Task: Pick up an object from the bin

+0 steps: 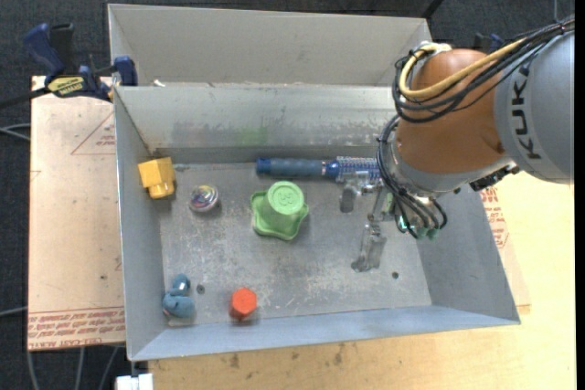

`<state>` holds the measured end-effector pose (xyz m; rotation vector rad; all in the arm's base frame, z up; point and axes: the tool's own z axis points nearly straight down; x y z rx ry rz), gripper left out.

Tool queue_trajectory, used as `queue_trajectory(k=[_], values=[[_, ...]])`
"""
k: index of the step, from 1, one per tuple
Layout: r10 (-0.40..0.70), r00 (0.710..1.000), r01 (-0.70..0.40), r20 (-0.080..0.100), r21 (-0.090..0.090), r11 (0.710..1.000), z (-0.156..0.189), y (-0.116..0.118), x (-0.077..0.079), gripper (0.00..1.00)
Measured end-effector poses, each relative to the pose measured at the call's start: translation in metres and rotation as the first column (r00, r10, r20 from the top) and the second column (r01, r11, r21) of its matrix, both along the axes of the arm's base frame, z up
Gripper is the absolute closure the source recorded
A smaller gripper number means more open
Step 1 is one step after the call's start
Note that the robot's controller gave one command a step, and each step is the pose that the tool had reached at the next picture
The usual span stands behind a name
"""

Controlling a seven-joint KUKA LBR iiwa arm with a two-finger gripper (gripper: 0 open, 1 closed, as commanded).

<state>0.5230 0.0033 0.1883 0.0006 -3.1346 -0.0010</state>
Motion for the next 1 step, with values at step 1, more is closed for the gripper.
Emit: queue_trajectory(k=[1], values=[[0.12,0.993,-0.12,0.007,0.0,0.993,-0.123,-0.032,0.0862,0.0]])
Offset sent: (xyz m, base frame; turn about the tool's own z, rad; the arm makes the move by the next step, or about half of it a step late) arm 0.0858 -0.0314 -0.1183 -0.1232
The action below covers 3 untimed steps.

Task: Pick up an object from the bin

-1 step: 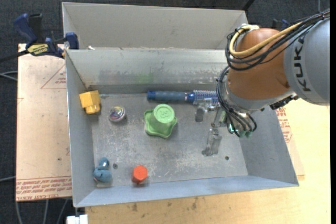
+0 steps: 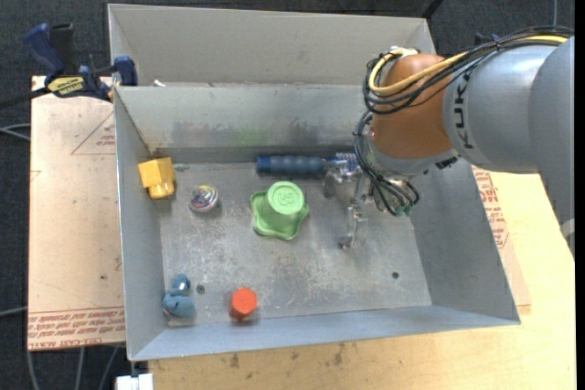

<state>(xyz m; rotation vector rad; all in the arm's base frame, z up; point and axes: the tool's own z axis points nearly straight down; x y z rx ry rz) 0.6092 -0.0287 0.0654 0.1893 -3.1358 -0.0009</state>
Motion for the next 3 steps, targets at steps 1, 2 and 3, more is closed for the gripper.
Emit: queue_trajectory(k=[1,2,3], values=[[0.132,0.991,-0.132,0.005,-0.003,0.991,0.036,-0.084,0.036,0.0],[0.135,0.991,-0.135,0.005,0.004,0.991,0.042,-0.001,0.041,0.0],[0.062,0.998,-0.063,0.009,0.002,0.998,0.006,0.055,0.038,0.0]])
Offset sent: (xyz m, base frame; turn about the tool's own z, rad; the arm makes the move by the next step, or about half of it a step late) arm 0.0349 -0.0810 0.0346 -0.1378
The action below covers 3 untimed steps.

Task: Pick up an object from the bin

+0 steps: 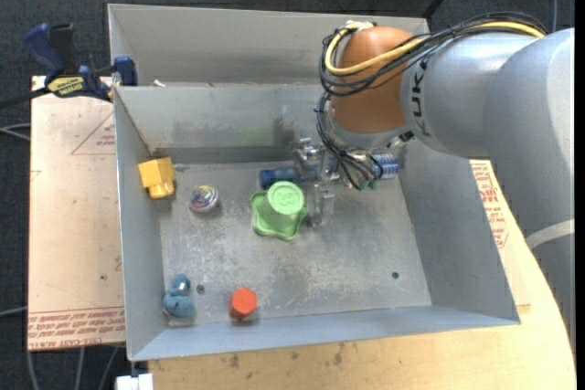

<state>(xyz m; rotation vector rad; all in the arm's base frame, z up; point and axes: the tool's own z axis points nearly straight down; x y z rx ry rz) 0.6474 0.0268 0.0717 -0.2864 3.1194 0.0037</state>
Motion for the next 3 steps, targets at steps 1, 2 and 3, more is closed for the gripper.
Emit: queue_trajectory(k=[1,2,3], values=[[0.029,1.0,-0.029,0.004,-0.002,1.0,0.002,-0.077,0.005,0.0],[0.033,0.999,-0.033,0.004,0.0,0.999,0.002,-0.073,0.005,1.0],[0.032,0.999,-0.032,-0.004,-0.002,0.999,0.032,-0.073,0.007,1.0]])
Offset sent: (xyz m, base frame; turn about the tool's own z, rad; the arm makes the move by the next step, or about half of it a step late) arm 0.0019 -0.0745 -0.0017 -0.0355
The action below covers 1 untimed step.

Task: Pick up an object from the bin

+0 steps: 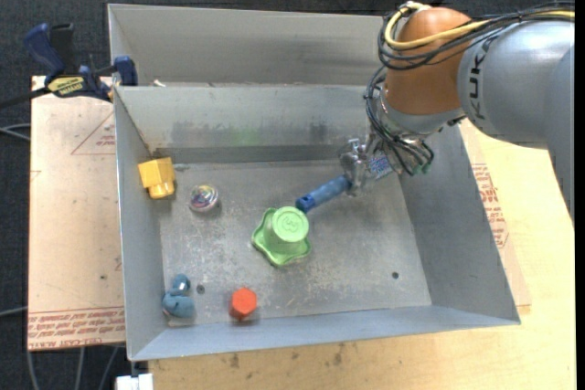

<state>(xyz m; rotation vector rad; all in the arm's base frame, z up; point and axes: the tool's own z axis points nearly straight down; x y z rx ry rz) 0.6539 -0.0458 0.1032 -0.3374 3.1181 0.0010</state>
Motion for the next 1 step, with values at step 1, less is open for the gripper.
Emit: queue_trajectory(k=[1], values=[[-0.001,1.0,0.001,0.003,-0.001,1.0,0.0564,0.0005,0.0017,1.0]])
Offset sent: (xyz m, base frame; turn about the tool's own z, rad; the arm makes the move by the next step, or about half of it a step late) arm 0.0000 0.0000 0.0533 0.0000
